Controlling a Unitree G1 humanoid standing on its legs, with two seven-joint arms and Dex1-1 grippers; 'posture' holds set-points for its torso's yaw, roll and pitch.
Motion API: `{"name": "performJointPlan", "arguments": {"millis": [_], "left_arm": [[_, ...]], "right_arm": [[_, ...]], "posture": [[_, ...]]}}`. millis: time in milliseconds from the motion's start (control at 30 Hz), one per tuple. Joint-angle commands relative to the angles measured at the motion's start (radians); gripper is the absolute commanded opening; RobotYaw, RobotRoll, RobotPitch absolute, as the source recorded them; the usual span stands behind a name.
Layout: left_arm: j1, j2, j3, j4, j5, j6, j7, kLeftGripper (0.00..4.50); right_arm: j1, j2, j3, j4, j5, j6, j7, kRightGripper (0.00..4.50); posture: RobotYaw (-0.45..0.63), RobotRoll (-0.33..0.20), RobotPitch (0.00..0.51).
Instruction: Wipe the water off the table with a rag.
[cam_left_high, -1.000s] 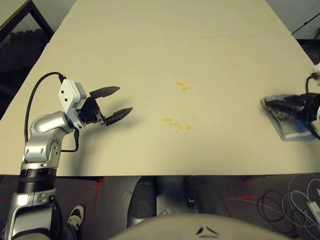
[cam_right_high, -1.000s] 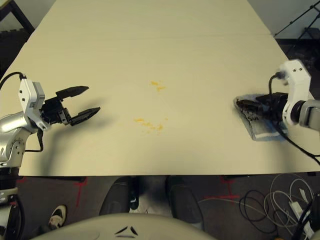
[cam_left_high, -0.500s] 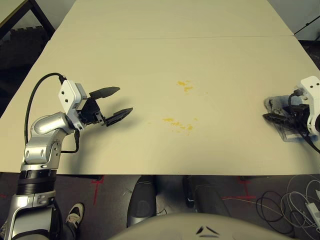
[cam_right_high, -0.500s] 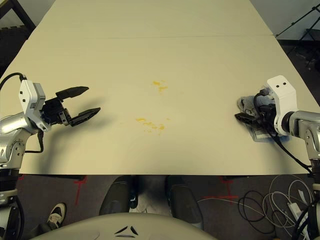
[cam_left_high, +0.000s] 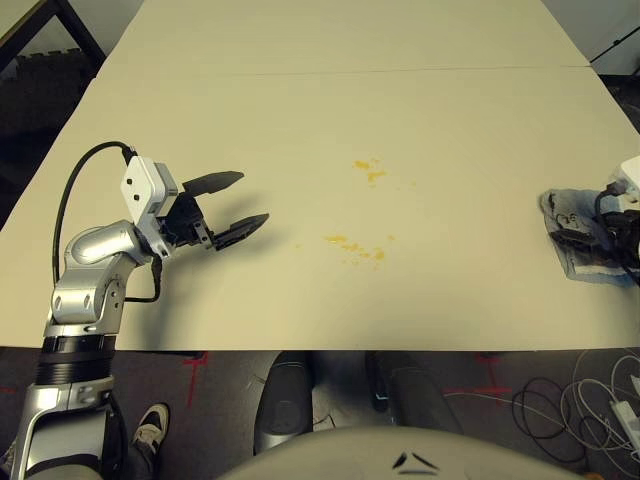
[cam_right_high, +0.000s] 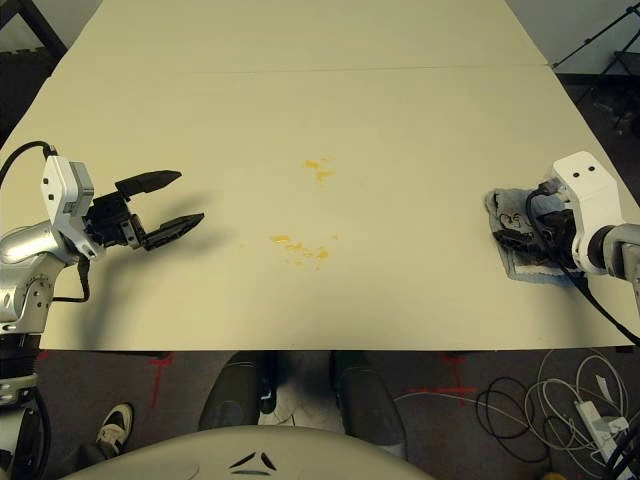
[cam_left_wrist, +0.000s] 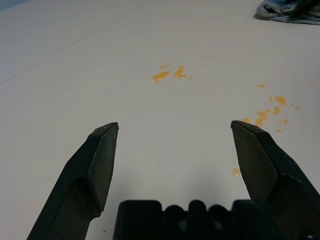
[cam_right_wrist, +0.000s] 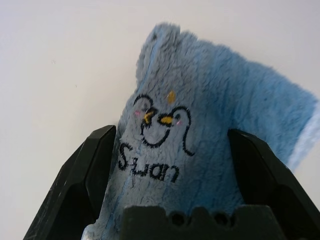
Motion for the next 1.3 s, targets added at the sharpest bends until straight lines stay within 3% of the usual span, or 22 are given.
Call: {"name": "performJointPlan", "arguments": {"millis": [33,433,533,900,1167,1300], "left_arm": [[-0.005,-0.002,-0.014,-0.008,0.003,0.009,-0.008,4.5],[-0.013,-0.006,-0.016,-0.014,0.006,0.013,-0.001,4.5],[-0.016,-0.009,-0.017,-0.013,0.009,0.011,0.002,4.5],[-0.011,-0.014,-0.013,-0.02,0.012,0.011,0.01,4.5],[0.002,0.001,0.006,-0.013,0.015,0.005,0.01,4.5],[0.007,0.012,0.015,-0.002,0.017,-0.003,0.006,4.5]], "right_arm": [[0.03,-0.012,-0.018,0.028,-0.017,0.01,-0.006,4.48],[0.037,0.058,-0.01,0.067,-0.029,0.008,-0.052,4.48],[0.035,0.064,0.0,0.098,-0.044,-0.015,-0.061,3.88],[0.006,0.136,-0.012,0.092,-0.029,-0.081,-0.075,0.17],[-0.144,0.223,-0.086,0.036,0.041,-0.117,-0.084,0.07],[-0.216,0.254,-0.07,-0.056,0.107,-0.054,-0.078,0.07]], "posture": [[0.14,0.0,0.197],[0.15,0.0,0.202],[0.15,0.0,0.201],[0.16,0.0,0.198],[0.18,0.0,0.198],[0.18,0.0,0.196]]}}
